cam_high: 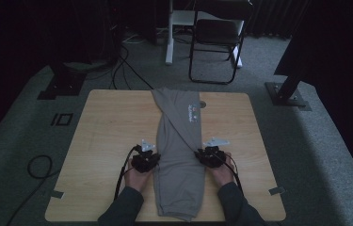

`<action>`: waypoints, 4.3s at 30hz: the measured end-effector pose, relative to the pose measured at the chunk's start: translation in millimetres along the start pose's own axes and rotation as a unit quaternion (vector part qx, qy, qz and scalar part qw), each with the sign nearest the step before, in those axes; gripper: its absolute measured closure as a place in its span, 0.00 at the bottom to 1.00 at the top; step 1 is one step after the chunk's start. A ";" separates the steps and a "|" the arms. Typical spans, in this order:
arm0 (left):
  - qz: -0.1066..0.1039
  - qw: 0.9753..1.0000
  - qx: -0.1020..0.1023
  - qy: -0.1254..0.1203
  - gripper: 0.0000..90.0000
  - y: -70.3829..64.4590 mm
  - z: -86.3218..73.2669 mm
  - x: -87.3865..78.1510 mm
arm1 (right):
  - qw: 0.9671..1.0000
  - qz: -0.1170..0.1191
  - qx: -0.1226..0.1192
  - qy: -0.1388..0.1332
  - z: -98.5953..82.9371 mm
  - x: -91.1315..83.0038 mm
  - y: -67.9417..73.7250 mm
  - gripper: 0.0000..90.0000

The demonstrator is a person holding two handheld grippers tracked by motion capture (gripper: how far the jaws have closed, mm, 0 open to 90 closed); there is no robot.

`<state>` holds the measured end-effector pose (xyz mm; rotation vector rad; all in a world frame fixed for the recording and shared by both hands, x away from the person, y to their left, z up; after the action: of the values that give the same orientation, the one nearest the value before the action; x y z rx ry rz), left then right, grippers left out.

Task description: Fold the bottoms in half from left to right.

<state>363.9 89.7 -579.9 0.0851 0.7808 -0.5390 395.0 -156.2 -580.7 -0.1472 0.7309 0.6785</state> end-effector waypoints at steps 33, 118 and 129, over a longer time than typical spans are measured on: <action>0.024 1.000 0.010 -0.007 0.87 2.5 10.3 5.3 | 0.995 -0.005 -0.093 0.033 48.7 51.8 46.0 0.64; 0.056 0.998 -0.004 -0.036 0.94 11.6 1.5 1.3 | 0.999 -0.033 -0.020 0.009 68.5 28.6 2.8 0.98; 0.042 0.998 -0.006 -0.036 0.81 11.9 1.7 1.1 | 0.999 -0.045 0.022 0.022 35.9 27.8 -39.8 0.91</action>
<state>371.5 99.1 -580.9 0.0869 0.7059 -0.4560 455.1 -160.1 -576.5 -0.1542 0.7769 0.5752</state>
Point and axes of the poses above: each handheld gripper's, and its own axes: x roughly forward along the jaws, z roughly out of its top, y roughly to its left, the point moved 4 cm from there along x, roughly forward along the jaws, and after that the axes turned 2 degrees about z, right-handed, at the moved point
